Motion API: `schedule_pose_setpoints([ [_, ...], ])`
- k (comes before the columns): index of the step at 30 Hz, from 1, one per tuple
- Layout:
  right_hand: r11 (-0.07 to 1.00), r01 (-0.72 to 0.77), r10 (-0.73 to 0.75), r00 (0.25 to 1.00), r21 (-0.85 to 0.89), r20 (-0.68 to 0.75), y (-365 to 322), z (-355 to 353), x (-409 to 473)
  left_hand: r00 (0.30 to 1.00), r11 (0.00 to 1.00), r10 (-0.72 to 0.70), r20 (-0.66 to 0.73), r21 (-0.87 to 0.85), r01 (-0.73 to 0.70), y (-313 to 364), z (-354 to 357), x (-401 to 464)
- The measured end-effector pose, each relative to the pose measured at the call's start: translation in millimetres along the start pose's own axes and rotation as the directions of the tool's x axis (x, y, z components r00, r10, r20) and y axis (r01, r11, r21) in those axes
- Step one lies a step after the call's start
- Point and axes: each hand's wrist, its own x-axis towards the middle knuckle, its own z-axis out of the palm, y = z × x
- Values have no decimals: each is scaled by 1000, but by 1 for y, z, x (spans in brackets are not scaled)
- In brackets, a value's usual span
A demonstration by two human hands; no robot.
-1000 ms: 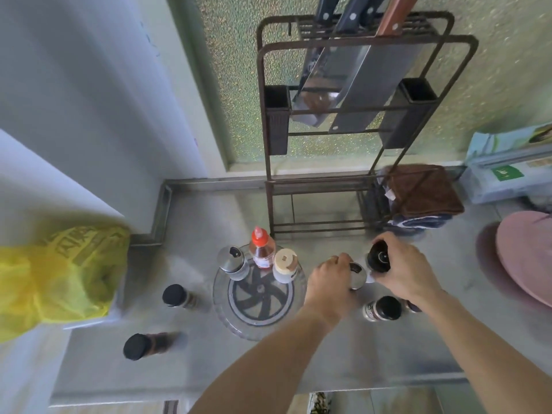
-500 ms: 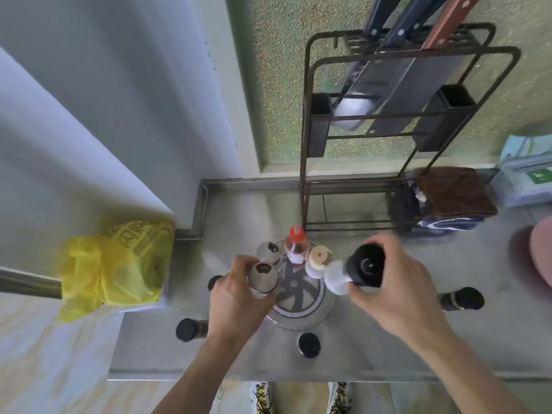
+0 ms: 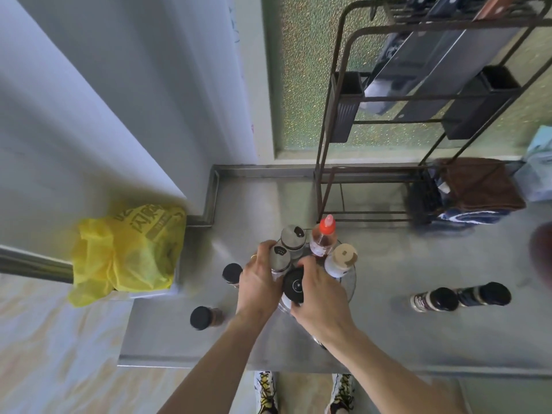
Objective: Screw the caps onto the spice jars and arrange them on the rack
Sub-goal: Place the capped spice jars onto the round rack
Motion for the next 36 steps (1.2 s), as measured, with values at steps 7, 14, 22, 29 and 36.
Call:
schedule_pose_setpoints([
  [7,998,53,-54,998,-41,-22,-2,12,-1,1000,999,-4,29,-44,6,-10,5,-33],
  [14,999,33,-34,999,-27,-25,-15,23,5,964,950,-242,109,-176,259,-23,19,-46],
  [22,997,-25,18,996,-78,-90,-24,37,17,960,941,-238,147,-208,266,-30,19,-40],
  [29,992,37,-18,988,120,-154,-7,0,-7,953,955,-274,132,-79,286,-38,11,-55],
  [36,944,-218,308,852,249,-423,95,-58,-76,991,995,39,128,-94,-27,-22,33,-139],
])
